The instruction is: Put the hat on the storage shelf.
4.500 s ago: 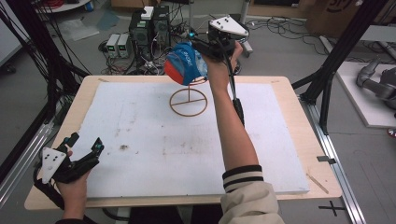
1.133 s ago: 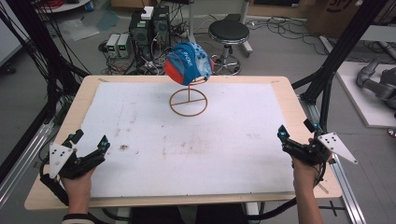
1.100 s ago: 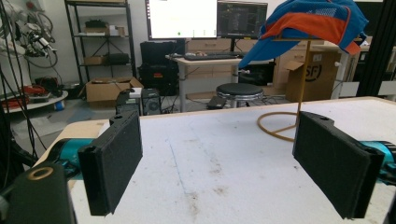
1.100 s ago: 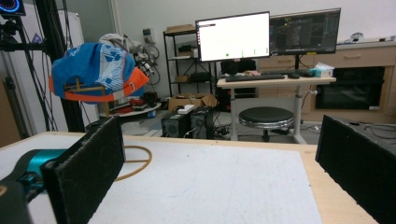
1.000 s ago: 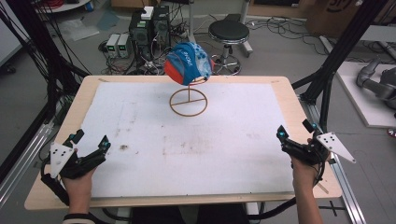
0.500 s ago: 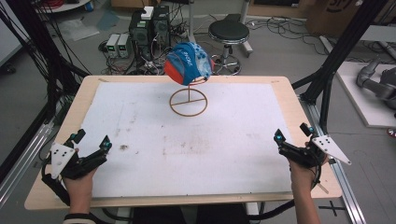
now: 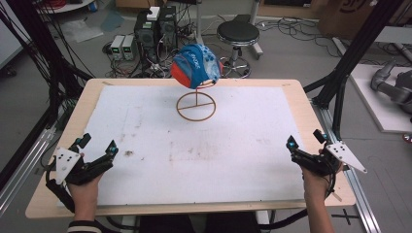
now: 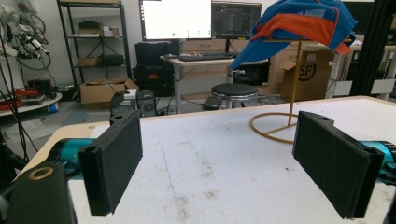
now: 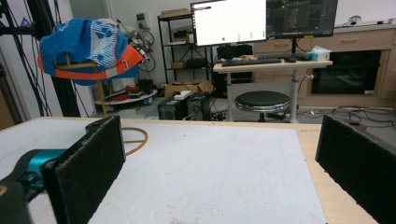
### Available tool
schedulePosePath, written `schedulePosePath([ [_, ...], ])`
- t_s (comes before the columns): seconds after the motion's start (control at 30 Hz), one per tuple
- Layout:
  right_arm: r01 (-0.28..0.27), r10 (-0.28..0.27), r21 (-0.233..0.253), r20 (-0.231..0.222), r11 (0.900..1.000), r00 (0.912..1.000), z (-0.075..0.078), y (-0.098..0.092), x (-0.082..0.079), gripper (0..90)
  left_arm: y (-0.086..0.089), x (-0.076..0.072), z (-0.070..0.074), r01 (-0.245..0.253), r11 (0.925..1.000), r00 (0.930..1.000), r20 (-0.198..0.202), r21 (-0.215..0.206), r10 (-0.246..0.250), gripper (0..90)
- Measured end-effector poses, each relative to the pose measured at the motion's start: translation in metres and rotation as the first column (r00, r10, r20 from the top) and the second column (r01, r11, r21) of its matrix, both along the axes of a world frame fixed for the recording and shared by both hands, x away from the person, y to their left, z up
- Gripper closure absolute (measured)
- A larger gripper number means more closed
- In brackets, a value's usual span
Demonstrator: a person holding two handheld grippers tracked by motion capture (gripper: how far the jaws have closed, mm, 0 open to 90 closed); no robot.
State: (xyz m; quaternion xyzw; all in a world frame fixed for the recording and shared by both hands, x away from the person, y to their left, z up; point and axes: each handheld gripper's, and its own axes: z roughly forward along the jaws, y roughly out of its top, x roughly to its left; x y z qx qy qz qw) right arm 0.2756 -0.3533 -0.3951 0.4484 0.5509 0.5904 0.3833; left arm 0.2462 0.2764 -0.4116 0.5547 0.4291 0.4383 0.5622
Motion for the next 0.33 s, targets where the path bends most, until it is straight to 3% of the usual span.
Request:
schedulePosePath([
  [0.33, 0.001, -0.001, -0.003, 0.002, 1.0, 1.0, -0.0002, 0.0007, 0.0, 1.2, 0.0002, 0.0014, -0.0005, -0.001, 1.0, 1.0, -0.002, -0.002, 0.001, 16.3],
])
